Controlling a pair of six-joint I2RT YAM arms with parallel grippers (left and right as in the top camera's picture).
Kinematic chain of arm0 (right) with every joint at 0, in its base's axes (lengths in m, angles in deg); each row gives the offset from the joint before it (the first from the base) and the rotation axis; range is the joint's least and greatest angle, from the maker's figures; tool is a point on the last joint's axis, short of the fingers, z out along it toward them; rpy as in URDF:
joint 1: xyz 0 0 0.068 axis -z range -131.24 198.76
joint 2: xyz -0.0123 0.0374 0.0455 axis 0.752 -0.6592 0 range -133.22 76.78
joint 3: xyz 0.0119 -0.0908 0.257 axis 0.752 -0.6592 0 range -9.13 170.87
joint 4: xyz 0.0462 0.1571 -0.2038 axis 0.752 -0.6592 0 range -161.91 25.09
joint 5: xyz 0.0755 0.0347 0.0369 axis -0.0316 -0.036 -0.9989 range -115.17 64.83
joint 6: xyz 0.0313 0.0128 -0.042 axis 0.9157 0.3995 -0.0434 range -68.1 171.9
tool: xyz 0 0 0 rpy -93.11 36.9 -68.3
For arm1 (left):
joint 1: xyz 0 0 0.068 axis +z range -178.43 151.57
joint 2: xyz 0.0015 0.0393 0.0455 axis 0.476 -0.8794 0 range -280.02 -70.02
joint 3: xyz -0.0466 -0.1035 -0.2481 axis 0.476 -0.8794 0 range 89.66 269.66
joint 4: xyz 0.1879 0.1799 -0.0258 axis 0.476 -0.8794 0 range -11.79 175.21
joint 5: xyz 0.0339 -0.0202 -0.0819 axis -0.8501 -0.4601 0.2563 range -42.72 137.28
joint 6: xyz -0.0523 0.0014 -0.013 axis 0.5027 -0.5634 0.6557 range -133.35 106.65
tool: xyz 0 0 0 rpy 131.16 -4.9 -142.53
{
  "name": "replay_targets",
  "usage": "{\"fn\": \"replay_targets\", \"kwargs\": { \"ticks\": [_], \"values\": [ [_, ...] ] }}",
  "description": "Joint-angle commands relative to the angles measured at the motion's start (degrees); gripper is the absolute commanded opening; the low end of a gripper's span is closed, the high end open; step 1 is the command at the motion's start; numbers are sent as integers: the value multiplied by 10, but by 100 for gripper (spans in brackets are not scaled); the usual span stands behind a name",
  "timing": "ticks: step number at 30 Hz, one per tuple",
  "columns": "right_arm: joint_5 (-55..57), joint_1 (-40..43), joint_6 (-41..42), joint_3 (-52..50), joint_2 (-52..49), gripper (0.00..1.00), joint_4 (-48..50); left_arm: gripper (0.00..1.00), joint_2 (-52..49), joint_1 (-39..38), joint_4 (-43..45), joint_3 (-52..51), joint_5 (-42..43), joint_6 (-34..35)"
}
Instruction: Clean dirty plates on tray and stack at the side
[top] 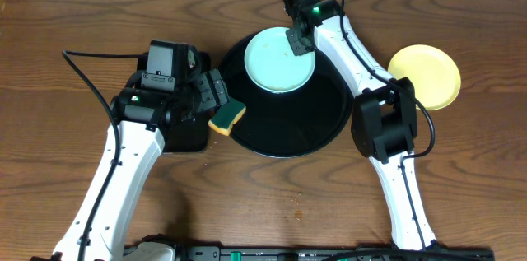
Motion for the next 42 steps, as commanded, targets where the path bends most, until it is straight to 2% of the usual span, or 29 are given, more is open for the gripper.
{"fn": "replay_targets", "kwargs": {
  "ticks": [1,16,26,34,38,42],
  "values": [
    [9,2,-9,3,-17,11,-2,90,1,2,0,6,-7,-1],
    [3,2,-8,3,-17,1,-10,90,1,2,0,6,-7,-1],
    [1,2,-8,5,-6,1,-10,90,1,2,0,6,-7,-1],
    [-165,-3,-8,5,12,1,-39,90,1,2,0,6,-7,-1],
    [-118,-6,7,5,12,1,-35,90,1,2,0,6,-7,-1],
    [-120,-5,-4,5,12,1,-35,90,1,2,0,6,-7,-1]
  ]
}}
